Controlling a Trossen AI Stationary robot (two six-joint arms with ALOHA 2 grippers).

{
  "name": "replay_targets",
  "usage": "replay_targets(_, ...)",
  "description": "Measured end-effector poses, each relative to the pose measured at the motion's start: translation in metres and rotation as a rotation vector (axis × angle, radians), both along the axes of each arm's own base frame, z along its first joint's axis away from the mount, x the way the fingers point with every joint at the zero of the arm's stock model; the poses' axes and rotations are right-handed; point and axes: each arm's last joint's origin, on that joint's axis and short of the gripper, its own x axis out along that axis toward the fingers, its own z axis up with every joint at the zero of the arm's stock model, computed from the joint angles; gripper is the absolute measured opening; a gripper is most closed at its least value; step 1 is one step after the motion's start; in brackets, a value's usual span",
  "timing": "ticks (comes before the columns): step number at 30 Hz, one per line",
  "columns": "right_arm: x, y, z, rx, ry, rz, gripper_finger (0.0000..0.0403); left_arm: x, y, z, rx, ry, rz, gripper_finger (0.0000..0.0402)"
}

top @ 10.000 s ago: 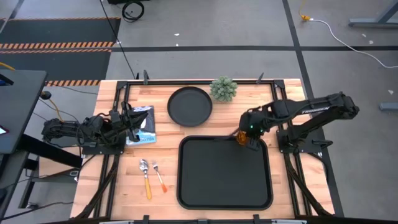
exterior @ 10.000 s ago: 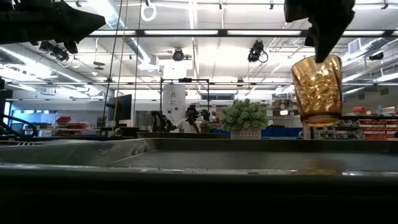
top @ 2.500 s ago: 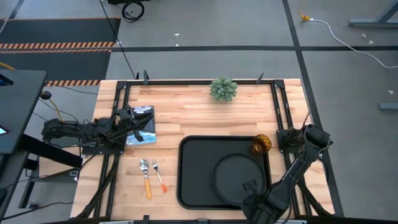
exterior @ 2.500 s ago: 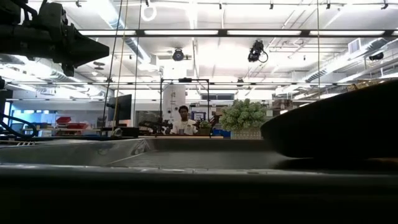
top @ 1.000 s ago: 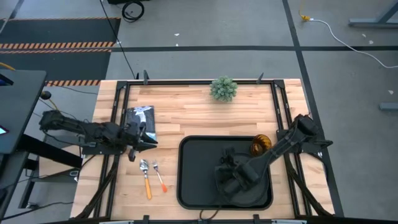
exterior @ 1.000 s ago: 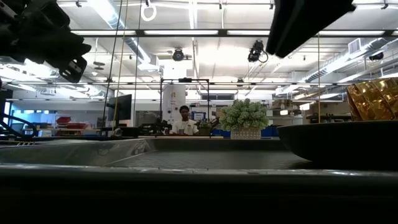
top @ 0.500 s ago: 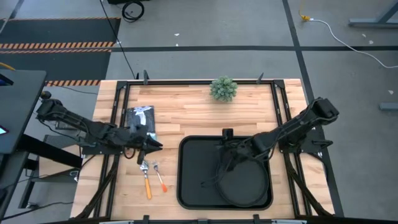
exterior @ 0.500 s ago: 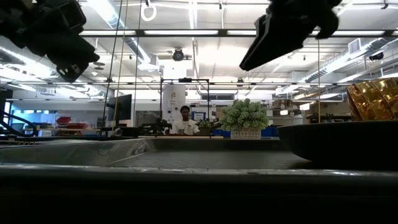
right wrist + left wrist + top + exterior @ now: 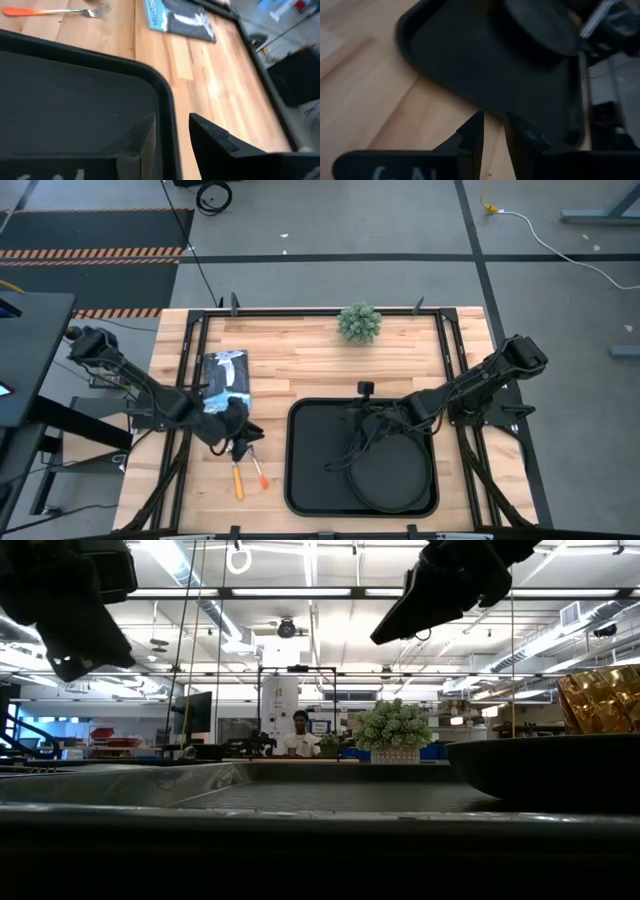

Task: Pick and place plate/cup/fork/spoon on tray
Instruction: Put the orange fork on the black tray to the left of the black plate

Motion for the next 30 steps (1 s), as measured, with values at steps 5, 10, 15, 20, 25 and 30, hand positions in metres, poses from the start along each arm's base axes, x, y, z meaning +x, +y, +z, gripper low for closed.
replay_targets(5, 0.009, -0.010, 0.006, -0.095, -0.019, 0.067, 0.0126, 0.004, -0.004, 0.002, 0.020, 0.088, 0.136, 0.0084)
replay_targets(10, 0.021, -0.034, 0.011, -0.128, -0.037, 0.176, 0.0126, 0.012, -0.009, 0.003, -0.015, 0.104, 0.250, 0.0084)
replay_targets(15, 0.031, -0.065, 0.015, -0.076, -0.071, 0.264, 0.0126, 0.025, -0.020, 0.002, -0.060, 0.125, 0.299, 0.0071)
replay_targets(20, 0.033, -0.087, 0.015, -0.049, -0.071, 0.275, 0.0126, 0.036, -0.039, -0.001, -0.101, 0.148, 0.318, 0.0048)
replay_targets(25, 0.034, -0.099, 0.017, -0.135, -0.071, 0.332, 0.0126, 0.041, -0.054, -0.001, -0.120, 0.202, 0.371, 0.0035)
replay_targets(30, 0.038, -0.123, 0.025, -0.188, -0.147, 0.339, 0.0125, 0.044, -0.058, 0.004, -0.105, 0.299, 0.513, 0.0034)
